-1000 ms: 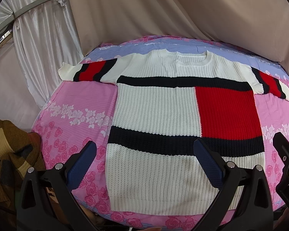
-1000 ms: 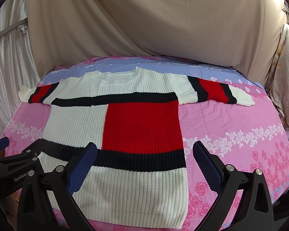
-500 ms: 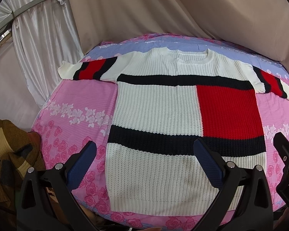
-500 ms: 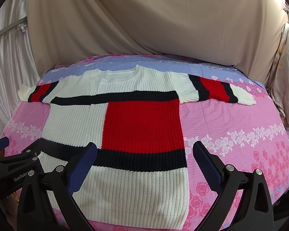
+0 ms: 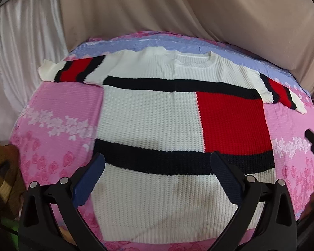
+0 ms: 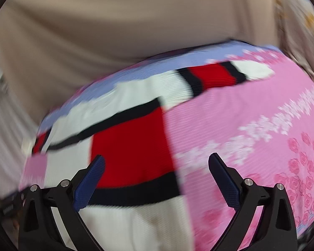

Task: Fold small clothes
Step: 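Grasp the striped sleeve cuff with the right gripper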

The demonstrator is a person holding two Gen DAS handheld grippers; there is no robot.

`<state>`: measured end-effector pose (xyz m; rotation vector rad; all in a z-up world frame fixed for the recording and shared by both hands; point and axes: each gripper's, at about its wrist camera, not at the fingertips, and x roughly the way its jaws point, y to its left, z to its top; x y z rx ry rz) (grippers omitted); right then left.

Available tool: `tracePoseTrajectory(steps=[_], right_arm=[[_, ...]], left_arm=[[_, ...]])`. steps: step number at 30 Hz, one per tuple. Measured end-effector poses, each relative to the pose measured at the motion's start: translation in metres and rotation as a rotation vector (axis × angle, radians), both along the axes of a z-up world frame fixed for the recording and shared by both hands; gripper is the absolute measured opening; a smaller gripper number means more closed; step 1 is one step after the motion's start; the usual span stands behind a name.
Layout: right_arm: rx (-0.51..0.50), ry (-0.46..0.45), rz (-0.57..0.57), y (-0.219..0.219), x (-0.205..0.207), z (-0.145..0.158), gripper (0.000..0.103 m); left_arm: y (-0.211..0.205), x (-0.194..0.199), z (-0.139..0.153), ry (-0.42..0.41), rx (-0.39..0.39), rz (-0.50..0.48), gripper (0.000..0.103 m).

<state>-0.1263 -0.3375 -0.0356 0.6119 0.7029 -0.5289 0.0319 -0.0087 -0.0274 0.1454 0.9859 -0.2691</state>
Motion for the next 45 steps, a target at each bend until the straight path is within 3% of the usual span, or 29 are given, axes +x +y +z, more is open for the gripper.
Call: tracePoseTrajectory(steps=[3,6,10,17,20,21,23,26,29,33,35,37,40,41,45], right_arm=[[0.033,-0.036,-0.102,-0.074,-0.015,-0.015,0.094],[0.062,-0.05,-0.11,-0.142,-0.01,-0.029,0.079],[0.083,-0.061,-0.094,-0.222,0.012,-0.048,0.072],[0.165,-0.056,-0.107,-0.304,0.052,-0.083,0.065],[0.206,-0.061,-0.07,-0.318,0.066,-0.095,0.026],[0.214,-0.055,-0.058,-0.321,0.071,-0.098,0.008],[0.184,-0.056,-0.043,-0.32,0.077,-0.094,0.0],[0.145,-0.134,0.009,-0.304,0.084,-0.064,0.0],[0.099,-0.227,0.112,-0.266,0.102,-0.015,0.0],[0.078,-0.269,0.166,-0.221,0.127,0.03,0.0],[0.124,-0.238,0.11,-0.221,0.126,0.022,0.004],[0.154,-0.177,0.019,-0.23,0.109,-0.002,0.021],[0.172,-0.099,-0.094,-0.25,0.078,-0.038,0.037],[0.172,-0.084,-0.127,-0.259,0.069,-0.048,0.04],[0.18,-0.056,-0.202,-0.293,0.059,-0.071,0.069]], left_arm=[[-0.021,0.007,-0.005,0.004,0.007,0.004,0.098],[-0.039,0.006,-0.004,0.003,-0.028,0.091,0.098],[-0.063,0.004,-0.007,0.015,-0.053,0.196,0.098],[-0.088,-0.002,-0.01,0.007,0.027,0.278,0.098],[-0.086,-0.001,-0.014,0.013,0.047,0.303,0.098],[-0.085,0.0,-0.014,0.012,0.053,0.308,0.098],[-0.082,0.004,-0.015,0.007,0.065,0.317,0.098],[-0.073,0.012,-0.016,0.008,0.066,0.327,0.098],[-0.062,0.022,-0.017,0.012,0.052,0.333,0.098],[-0.044,0.036,-0.016,0.018,0.022,0.326,0.098],[-0.034,0.041,-0.013,0.018,-0.005,0.32,0.098],[-0.025,0.045,-0.011,0.018,-0.018,0.307,0.098],[-0.016,0.047,-0.012,0.007,-0.008,0.294,0.098],[-0.013,0.047,-0.012,0.004,-0.003,0.295,0.098],[-0.009,0.044,-0.016,0.01,0.011,0.313,0.098]])
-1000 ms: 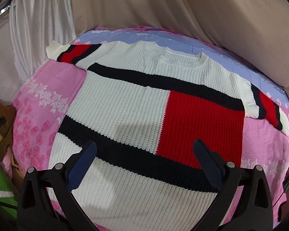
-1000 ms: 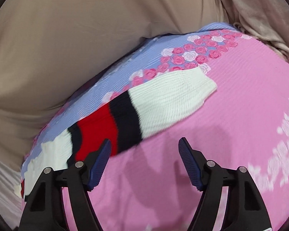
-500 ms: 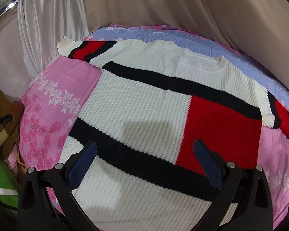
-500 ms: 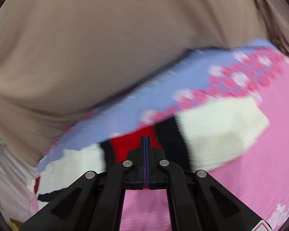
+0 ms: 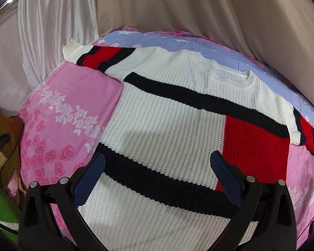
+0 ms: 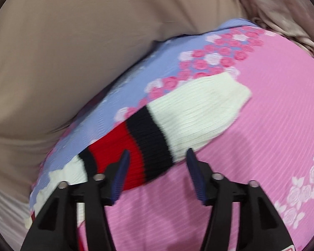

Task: Fold small clothes
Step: 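Grasp the striped sleeve cuff with the right gripper, then fold the held sleeve across the sweater body with the right gripper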

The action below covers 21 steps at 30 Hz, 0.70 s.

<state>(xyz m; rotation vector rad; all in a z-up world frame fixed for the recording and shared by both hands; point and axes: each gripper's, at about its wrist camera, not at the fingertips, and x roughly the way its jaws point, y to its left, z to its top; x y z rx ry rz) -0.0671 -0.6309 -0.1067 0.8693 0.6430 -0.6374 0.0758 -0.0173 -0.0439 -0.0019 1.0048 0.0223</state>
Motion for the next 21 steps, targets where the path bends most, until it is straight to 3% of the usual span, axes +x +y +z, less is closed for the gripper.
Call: tracePoseTrajectory(steps=[3,5,6,7,10,13,18,21], right_arm=[[0.018,0.045,-0.009,-0.019,0.009,-0.019,0.069],[0.031,0.056,-0.013,-0.028,0.014,-0.032,0.062],[0.018,0.057,-0.006,-0.029,0.016,-0.032,0.039],[0.027,0.061,0.013,-0.03,0.019,-0.032,0.009],[-0.002,-0.017,0.05,-0.02,0.025,-0.004,0.006],[-0.06,-0.135,0.162,0.014,0.045,0.05,0.005],[-0.148,-0.297,0.504,0.141,0.119,0.139,0.005],[-0.142,-0.329,0.705,0.235,0.169,0.155,0.005]], left_arm=[[-0.003,-0.004,-0.002,0.009,0.014,0.018,0.098],[-0.006,-0.006,-0.003,0.016,0.02,0.025,0.098],[-0.007,-0.007,-0.002,0.017,0.019,0.026,0.098],[-0.009,-0.008,-0.002,0.017,0.018,0.027,0.098],[-0.01,-0.008,0.001,0.016,0.009,0.029,0.098],[-0.009,-0.006,0.002,0.01,0.002,0.025,0.098],[0.005,0.002,0.007,-0.004,-0.042,0.029,0.098],[0.023,0.006,0.014,-0.021,-0.064,0.034,0.098]])
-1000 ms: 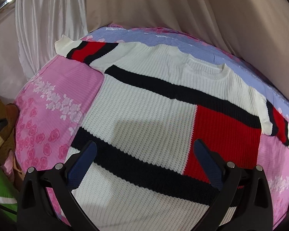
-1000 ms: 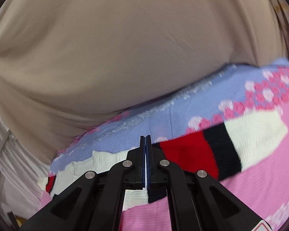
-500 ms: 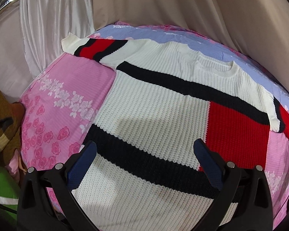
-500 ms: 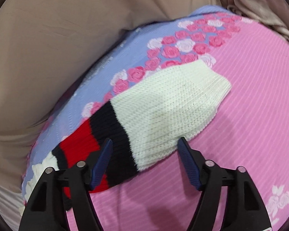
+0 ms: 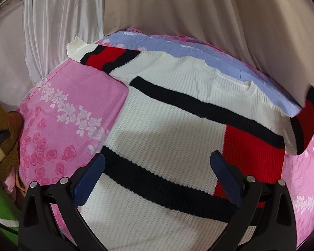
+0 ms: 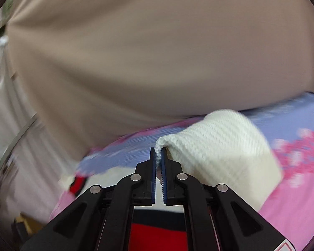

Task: Fold small clothes
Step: 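Fold the held sleeve across the sweater body with the right gripper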

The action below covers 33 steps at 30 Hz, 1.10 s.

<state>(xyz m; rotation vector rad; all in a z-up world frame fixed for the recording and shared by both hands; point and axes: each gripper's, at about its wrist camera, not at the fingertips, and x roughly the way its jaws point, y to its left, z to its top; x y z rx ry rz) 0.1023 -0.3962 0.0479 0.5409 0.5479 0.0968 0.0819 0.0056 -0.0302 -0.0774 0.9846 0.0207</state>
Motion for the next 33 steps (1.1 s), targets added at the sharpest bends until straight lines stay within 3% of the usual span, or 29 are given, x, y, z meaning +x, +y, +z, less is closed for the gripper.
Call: tracePoseTrajectory(steps=[2,4,7,12,17,20,21,23,24,25,26,28,32,33], right_arm=[[-0.026,0.032,0.134,0.069,0.035,-0.011,0.009],[-0.074,0.12,0.238,0.134,0.065,-0.044,0.012],[-0.101,0.196,0.251,0.184,0.047,-0.079,0.012],[-0.149,0.286,0.108,0.178,-0.041,-0.1,0.027],[-0.173,0.481,-0.067,0.139,-0.121,-0.121,0.033],[-0.157,0.521,-0.156,0.114,-0.144,-0.132,0.039],[-0.163,0.525,-0.176,0.107,-0.145,-0.133,0.043],[-0.201,0.515,-0.195,0.096,-0.138,-0.136,0.045],[-0.222,0.509,-0.201,0.09,-0.132,-0.139,0.046],[-0.238,0.506,-0.207,0.081,-0.121,-0.142,0.046],[-0.247,0.505,-0.214,0.074,-0.107,-0.146,0.047],[-0.254,0.507,-0.222,0.063,-0.084,-0.15,0.047],[-0.23,0.504,-0.222,0.042,-0.041,-0.168,0.047],[-0.225,0.509,-0.21,0.038,-0.033,-0.173,0.038]], left_arm=[[0.017,0.003,0.002,-0.004,-0.013,0.007,0.098],[0.034,0.008,0.001,0.004,-0.024,0.016,0.098],[0.058,0.021,0.0,0.013,-0.035,0.014,0.098],[0.073,0.062,-0.01,0.025,-0.093,-0.054,0.098],[0.046,0.127,-0.032,0.04,-0.146,-0.138,0.098],[0.03,0.169,-0.059,0.087,-0.168,-0.111,0.097],[0.026,0.18,-0.068,0.11,-0.188,-0.099,0.093],[0.018,0.198,-0.087,0.171,-0.221,-0.087,0.059],[0.014,0.206,-0.098,0.217,-0.249,-0.094,0.037],[0.014,0.209,-0.103,0.241,-0.268,-0.094,0.027],[0.014,0.21,-0.104,0.231,-0.264,-0.084,0.026],[0.01,0.211,-0.098,0.199,-0.238,-0.108,0.01],[0.005,0.209,-0.086,0.151,-0.182,-0.145,0.009],[0.004,0.209,-0.085,0.149,-0.177,-0.149,0.009]])
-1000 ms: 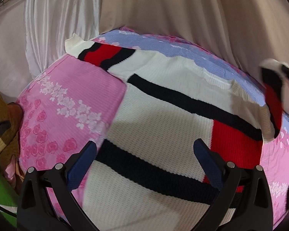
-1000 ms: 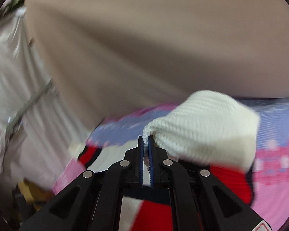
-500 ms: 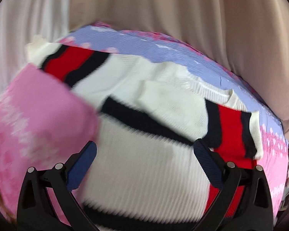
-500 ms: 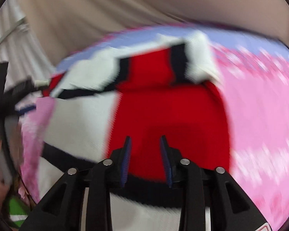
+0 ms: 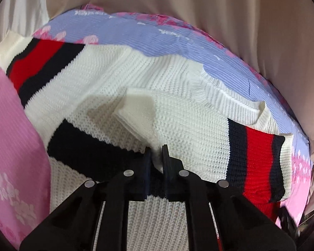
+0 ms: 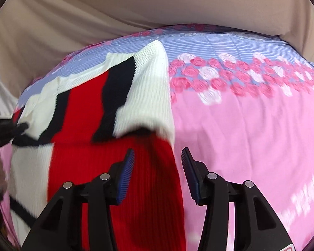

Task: Fold small clothes
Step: 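Fold the held sleeve across the sweater body with the right gripper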

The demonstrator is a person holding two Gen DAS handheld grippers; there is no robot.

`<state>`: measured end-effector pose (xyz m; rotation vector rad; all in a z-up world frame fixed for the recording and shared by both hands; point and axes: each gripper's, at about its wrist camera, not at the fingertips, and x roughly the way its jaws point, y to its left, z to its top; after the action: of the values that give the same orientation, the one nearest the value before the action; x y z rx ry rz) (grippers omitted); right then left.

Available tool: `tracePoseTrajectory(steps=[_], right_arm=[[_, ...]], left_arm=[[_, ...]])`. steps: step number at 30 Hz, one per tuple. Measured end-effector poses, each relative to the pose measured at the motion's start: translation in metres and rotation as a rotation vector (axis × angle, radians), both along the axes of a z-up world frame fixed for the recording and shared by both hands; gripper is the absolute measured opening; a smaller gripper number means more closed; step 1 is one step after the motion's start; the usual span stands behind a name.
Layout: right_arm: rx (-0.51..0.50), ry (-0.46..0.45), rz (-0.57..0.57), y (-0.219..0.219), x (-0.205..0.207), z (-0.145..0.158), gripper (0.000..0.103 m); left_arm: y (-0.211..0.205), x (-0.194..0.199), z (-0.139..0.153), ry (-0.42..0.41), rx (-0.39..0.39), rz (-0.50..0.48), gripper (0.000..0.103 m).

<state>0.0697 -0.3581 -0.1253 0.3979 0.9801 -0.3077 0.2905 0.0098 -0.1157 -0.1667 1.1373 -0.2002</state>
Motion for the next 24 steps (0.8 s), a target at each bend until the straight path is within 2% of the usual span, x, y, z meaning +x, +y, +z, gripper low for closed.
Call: tracePoseTrajectory(steps=[1,2,4,5,6,8,9,11,14,16,20,24], right_arm=[[0.014,0.0,-0.001,-0.004,0.005,-0.003,0.012],[0.03,-0.02,-0.024,-0.01,0.004,-0.001,0.012],[0.077,-0.131,-0.129,-0.031,-0.014,0.015,0.012],[0.083,-0.153,-0.165,-0.038,-0.021,0.016,0.011],[0.087,-0.144,-0.182,-0.045,-0.025,0.011,0.011],[0.089,-0.04,-0.168,-0.05,-0.022,-0.009,0.01],[0.074,-0.021,-0.157,-0.047,-0.022,-0.009,0.01],[0.014,-0.025,-0.166,-0.037,-0.029,0.005,0.01],[0.008,-0.073,-0.19,-0.023,-0.047,0.032,0.015],[0.011,-0.092,-0.175,-0.011,-0.058,0.044,0.019],[0.012,-0.079,-0.085,0.039,-0.084,0.059,0.035],[0.02,-0.009,0.034,0.104,-0.091,0.055,0.036]], left_arm=[[-0.001,0.0,0.0,-0.002,0.007,-0.004,0.009],[0.0,0.001,-0.001,-0.003,0.014,-0.007,0.009],[0.001,-0.001,-0.001,-0.014,0.033,-0.009,0.009],[0.001,-0.001,-0.001,-0.02,0.043,-0.014,0.009],[0.002,-0.002,-0.002,-0.02,0.046,-0.018,0.009],[0.0,0.0,-0.009,-0.002,0.054,-0.026,0.01],[0.0,0.0,-0.011,0.005,0.052,-0.025,0.01],[0.007,-0.004,-0.006,0.004,0.015,-0.01,0.013],[0.029,-0.012,0.007,-0.007,-0.058,0.028,0.018],[0.054,-0.016,0.018,-0.026,-0.085,0.074,0.039],[0.136,-0.004,0.033,-0.073,-0.096,0.252,0.056],[0.222,0.03,0.026,-0.072,-0.075,0.439,0.056]])
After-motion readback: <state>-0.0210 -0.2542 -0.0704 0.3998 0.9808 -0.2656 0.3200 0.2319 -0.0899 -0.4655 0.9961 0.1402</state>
